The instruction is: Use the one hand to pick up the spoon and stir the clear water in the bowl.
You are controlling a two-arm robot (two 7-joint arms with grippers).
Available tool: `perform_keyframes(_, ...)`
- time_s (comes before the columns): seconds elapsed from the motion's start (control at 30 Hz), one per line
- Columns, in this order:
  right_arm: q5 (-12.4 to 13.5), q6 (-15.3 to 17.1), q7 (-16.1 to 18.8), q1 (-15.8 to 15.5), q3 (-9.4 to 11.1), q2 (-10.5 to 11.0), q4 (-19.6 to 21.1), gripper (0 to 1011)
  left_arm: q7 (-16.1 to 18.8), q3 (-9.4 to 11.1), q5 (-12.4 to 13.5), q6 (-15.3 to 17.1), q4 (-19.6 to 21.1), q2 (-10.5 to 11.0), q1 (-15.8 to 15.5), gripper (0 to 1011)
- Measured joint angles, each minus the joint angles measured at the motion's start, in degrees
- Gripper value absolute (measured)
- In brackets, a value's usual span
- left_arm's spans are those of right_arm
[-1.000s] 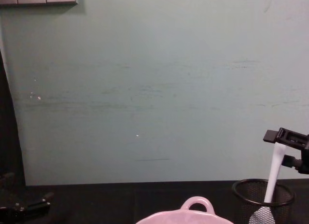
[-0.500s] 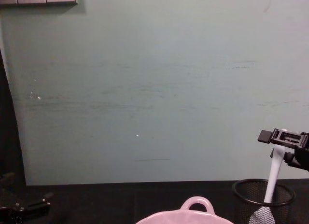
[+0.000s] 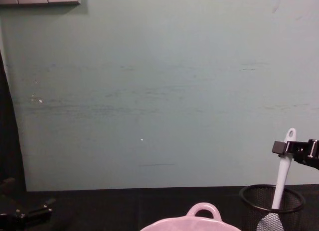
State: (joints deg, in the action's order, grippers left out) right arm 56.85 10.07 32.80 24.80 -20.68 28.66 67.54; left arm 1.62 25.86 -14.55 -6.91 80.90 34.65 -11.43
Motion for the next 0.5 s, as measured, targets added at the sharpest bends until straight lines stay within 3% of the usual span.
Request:
perform_keyframes(0.17, -1.8, -1.73, -0.67, 0.0, -0.86, 1.1, 1.27, 126, 0.0, 0.0, 0.0, 0.0, 0.0, 0.0, 0.0, 1005)
perform_keyframes(0.43, -3.87, -3.48, -1.24, -0.28, -1.13, 2.29, 3.73, 116, 0.0, 0.0, 0.0, 0.0, 0.0, 0.0, 0.0, 1005)
perform_keyframes(0.5, -5.3, -4.37, -1.76, -0.78, -1.24, 3.09, 5.9, 117, 0.0, 0.0, 0.0, 0.0, 0.0, 0.0, 0.0, 1005)
